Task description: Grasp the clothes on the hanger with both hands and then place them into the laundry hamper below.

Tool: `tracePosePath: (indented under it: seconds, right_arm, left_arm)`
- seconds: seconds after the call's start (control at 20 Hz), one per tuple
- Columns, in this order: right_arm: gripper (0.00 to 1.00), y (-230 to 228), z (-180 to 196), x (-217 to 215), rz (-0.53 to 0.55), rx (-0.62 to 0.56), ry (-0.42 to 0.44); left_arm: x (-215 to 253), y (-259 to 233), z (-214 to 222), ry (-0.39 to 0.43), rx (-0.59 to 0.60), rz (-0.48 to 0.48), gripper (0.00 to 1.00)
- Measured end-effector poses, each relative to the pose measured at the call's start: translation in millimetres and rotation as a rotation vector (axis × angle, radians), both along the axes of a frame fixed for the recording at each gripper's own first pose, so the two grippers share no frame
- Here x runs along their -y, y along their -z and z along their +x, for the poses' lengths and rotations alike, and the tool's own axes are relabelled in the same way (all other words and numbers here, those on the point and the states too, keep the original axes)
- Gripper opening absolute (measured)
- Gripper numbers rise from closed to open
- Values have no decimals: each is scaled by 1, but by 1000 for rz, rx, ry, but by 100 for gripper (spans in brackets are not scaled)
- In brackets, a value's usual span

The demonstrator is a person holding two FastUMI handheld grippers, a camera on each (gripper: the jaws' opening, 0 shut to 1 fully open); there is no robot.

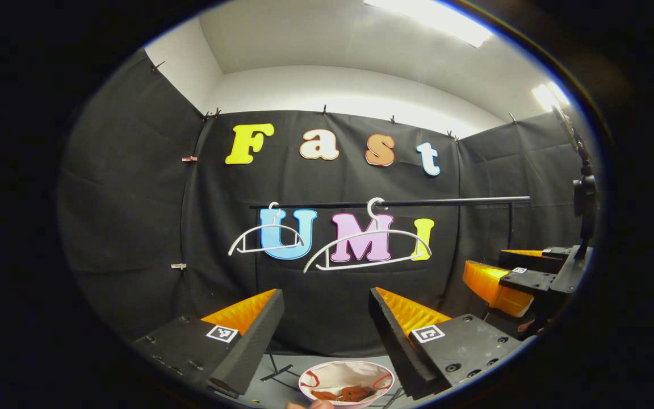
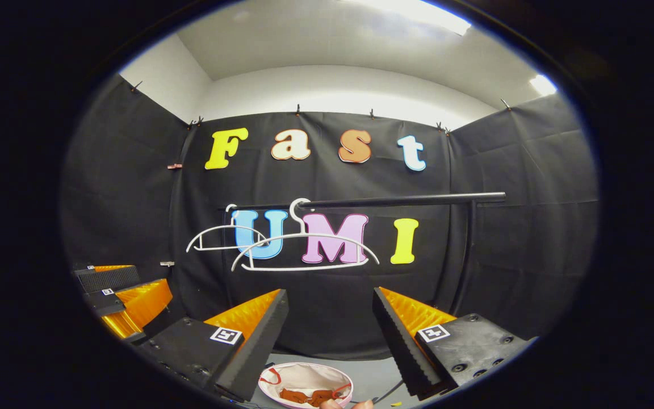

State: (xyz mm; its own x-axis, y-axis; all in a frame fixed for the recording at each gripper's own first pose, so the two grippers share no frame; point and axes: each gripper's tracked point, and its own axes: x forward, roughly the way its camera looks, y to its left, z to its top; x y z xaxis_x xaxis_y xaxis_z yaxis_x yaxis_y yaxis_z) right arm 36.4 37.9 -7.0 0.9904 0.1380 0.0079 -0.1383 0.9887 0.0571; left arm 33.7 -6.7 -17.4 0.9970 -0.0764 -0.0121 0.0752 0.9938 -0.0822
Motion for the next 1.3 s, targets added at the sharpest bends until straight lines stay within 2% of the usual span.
tracePosePath:
  seconds: [0.05, 0.1, 0.25, 0.3, 0.35, 0.45, 0.95, 1.0, 1.3]
  right_arm:
    - [96, -1, 0, 0, -6, 3, -3]
    - [96, -3, 0, 0, -8, 7, -3]
    - [96, -5, -1, 0, -9, 18, -5]
    - [96, -5, -1, -1, -9, 17, -6]
    - [93, -3, -1, -2, -10, 13, -7]
    - [96, -2, -1, -2, -10, 7, -8]
    - [96, -1, 4, 4, -17, 5, -2]
    - [93, -1, 4, 5, -17, 2, -2]
    - [96, 2, 5, 3, -11, -7, 1]
  left_arm:
    - [1, 1, -1, 1, -2, -3, 92]
    - [1, 1, -2, 3, -4, -5, 95]
    - [1, 0, -2, 3, 1, -15, 95]
    - [1, 0, -2, 5, 0, -14, 92]
    - [1, 0, -3, 5, -1, -9, 95]
    - [2, 0, -4, 6, -1, 0, 95]
    - [6, 1, -3, 27, -1, 10, 95]
    - [7, 1, -2, 28, 1, 9, 95]
    - [8, 1, -2, 34, -9, 8, 95]
